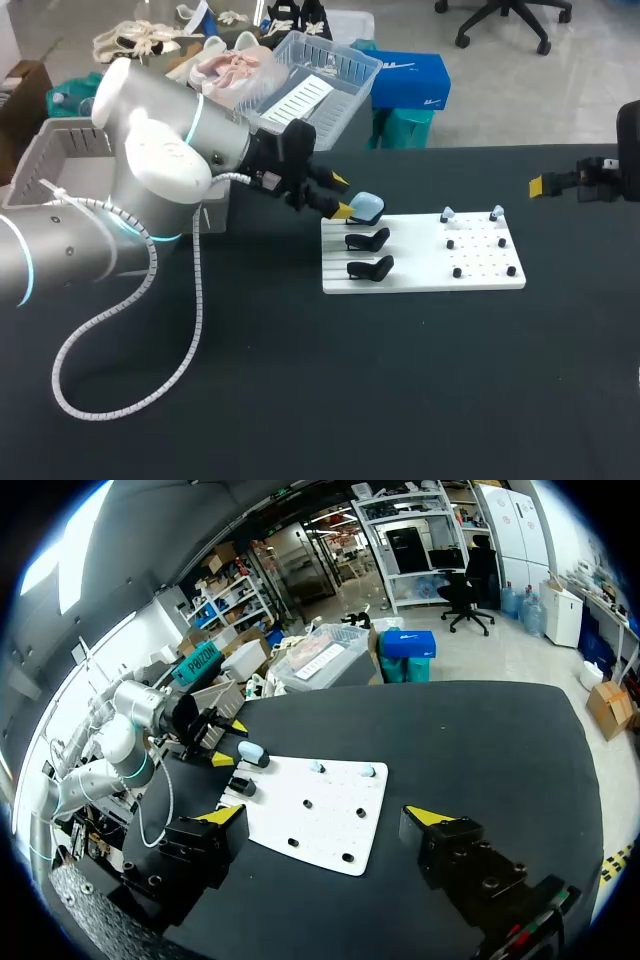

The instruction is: Pick up each earbud case from the left stands, insert the matching earbuds, close the lid, and place the case in the box.

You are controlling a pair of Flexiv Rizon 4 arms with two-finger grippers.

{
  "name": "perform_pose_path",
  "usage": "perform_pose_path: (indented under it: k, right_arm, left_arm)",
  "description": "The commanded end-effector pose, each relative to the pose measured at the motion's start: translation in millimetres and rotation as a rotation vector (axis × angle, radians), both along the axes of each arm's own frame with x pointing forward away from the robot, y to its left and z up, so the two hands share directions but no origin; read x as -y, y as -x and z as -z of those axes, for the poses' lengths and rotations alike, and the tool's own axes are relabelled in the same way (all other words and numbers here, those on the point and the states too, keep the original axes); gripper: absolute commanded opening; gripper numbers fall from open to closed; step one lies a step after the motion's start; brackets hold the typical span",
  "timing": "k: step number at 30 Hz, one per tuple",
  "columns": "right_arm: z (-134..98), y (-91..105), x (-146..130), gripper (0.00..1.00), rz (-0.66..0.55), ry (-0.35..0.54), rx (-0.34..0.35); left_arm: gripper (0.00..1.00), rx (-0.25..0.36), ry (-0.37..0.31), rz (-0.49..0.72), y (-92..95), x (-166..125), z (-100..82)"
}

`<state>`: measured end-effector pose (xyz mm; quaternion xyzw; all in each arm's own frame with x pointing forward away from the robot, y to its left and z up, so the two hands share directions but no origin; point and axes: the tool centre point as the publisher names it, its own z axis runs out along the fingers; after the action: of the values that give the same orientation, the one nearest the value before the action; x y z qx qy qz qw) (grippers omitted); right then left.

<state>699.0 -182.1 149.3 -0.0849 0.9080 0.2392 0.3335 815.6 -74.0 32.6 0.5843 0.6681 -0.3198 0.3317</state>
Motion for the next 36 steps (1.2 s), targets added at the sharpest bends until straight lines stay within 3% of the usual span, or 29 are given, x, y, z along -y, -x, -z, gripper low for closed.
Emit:
perform_pose_path:
  k: [1,11,16,36]
  right_arm:
    - [0,-0.5,1,1.00,-0.004,-0.002,0.000]
    - [0,-0.5,1,1.00,-0.004,-0.002,0.000]
    - [0,-0.5,1,1.00,-0.004,-0.002,0.000]
    - [0,-0.5,1,1.00,-0.004,-0.002,0.000]
  left_arm:
    - [0.68,0.003,0.002,-0.002,-0.2,2,3.2]
    - [0.62,0.008,0.004,0.004,3.2,7,7.3]
    - [0.49,0.008,0.009,-0.004,1.3,11,8.9]
    - [0.44,-0.003,0.014,0.003,0.6,19,13.4]
